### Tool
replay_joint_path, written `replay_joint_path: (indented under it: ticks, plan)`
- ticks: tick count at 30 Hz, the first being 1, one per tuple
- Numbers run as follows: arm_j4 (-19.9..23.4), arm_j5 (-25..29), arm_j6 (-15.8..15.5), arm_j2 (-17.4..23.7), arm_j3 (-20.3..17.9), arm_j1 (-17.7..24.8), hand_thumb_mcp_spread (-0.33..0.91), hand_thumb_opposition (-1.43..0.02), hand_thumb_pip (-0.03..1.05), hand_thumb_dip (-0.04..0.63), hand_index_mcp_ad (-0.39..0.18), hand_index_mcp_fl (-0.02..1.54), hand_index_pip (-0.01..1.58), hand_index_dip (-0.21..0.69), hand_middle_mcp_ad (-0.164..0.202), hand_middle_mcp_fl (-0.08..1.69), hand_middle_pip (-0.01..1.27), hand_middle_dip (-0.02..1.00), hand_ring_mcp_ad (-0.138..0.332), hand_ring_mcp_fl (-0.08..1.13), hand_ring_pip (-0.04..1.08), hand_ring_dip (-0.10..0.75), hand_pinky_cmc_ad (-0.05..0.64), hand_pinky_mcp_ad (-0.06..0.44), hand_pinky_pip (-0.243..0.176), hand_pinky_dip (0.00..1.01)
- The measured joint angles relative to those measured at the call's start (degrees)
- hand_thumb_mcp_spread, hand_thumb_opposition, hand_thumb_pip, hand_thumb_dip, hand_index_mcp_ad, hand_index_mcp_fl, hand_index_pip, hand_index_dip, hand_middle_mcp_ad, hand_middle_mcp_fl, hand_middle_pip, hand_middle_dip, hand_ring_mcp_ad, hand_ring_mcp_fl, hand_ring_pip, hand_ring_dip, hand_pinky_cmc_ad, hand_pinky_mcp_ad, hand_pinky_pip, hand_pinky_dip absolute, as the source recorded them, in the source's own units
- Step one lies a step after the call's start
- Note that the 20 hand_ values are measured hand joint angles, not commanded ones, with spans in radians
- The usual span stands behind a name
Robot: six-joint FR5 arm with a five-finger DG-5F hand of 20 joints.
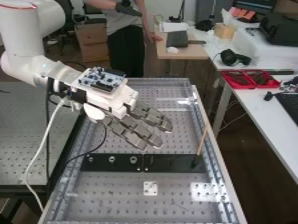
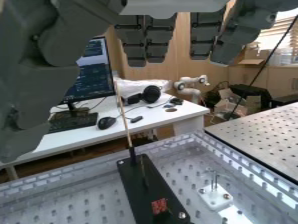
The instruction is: Grab the pcb board and place it in the clear container
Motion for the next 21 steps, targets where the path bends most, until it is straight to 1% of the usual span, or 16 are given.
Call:
replay_joint_path:
  ticks: [3, 4, 5, 6, 11, 12, 14, 17, 18, 21]
  plan:
    - [1.3, 0.4, -0.3, -1.3, 0.0, -0.3, 0.46, -0.71, 0.28, 0.101, -0.033, 0.25, 0.09, 0.267, 0.012, 0.0, 0.14, 0.06, 0.187, 0.01, 0.08, 0.0, 0.227, 0.148, -0.091, 0.22]
    - [1.5, 0.5, -0.3, -1.6, 0.0, -0.4, 0.48, -0.71, 0.29, 0.099, -0.038, 0.27, 0.1, 0.276, 0.012, 0.0, 0.13, 0.06, 0.187, 0.01, 0.08, -0.003, 0.227, 0.148, -0.091, 0.21]
    - [1.8, 0.6, -0.4, -2.1, 0.1, -0.5, 0.48, -0.71, 0.29, 0.112, -0.04, 0.29, 0.13, 0.281, 0.012, 0.0, 0.14, 0.08, 0.187, 0.01, 0.08, 0.0, 0.227, 0.148, -0.091, 0.21]
    - [2.1, 0.6, -0.5, -2.5, 0.1, -0.6, 0.48, -0.71, 0.3, 0.126, -0.049, 0.31, 0.17, 0.279, 0.009, 0.0, 0.13, 0.08, 0.187, 0.01, 0.08, -0.003, 0.232, 0.148, -0.091, 0.2]
    - [3.0, 0.8, -0.8, -4.4, 0.9, -1.1, 0.5, -0.72, 0.32, 0.129, -0.054, 0.33, 0.4, 0.283, 0.012, 0.0, 0.14, 0.09, 0.187, 0.01, 0.08, 0.0, 0.232, 0.148, -0.091, 0.19]
    - [3.1, 0.8, -0.8, -4.8, 1.2, -1.3, 0.5, -0.72, 0.32, 0.143, -0.056, 0.34, 0.45, 0.279, 0.012, 0.0, 0.14, 0.09, 0.187, 0.01, 0.08, 0.0, 0.232, 0.15, -0.091, 0.19]
    - [3.1, 0.6, -0.8, -5.7, 1.8, -1.6, 0.5, -0.72, 0.32, 0.147, -0.063, 0.34, 0.53, 0.279, 0.009, 0.0, 0.14, 0.09, 0.187, 0.01, 0.08, 0.0, 0.232, 0.15, -0.091, 0.19]
    - [3.1, 0.1, -0.8, -6.9, 2.6, -2.0, 0.51, -0.74, 0.32, 0.164, -0.073, 0.34, 0.61, 0.279, 0.012, 0.0, 0.13, 0.1, 0.187, 0.01, 0.08, 0.0, 0.232, 0.148, -0.091, 0.19]
    - [3.0, -0.1, -0.9, -7.5, 3.0, -2.1, 0.52, -0.76, 0.32, 0.164, -0.077, 0.34, 0.65, 0.279, 0.012, 0.0, 0.13, 0.1, 0.187, 0.01, 0.08, 0.0, 0.232, 0.15, -0.091, 0.19]
    - [2.8, -0.7, -1.1, -8.9, 4.0, -2.5, 0.52, -0.76, 0.32, 0.162, -0.089, 0.32, 0.73, 0.279, 0.012, 0.0, 0.14, 0.11, 0.187, 0.0, 0.08, 0.0, 0.232, 0.15, -0.091, 0.19]
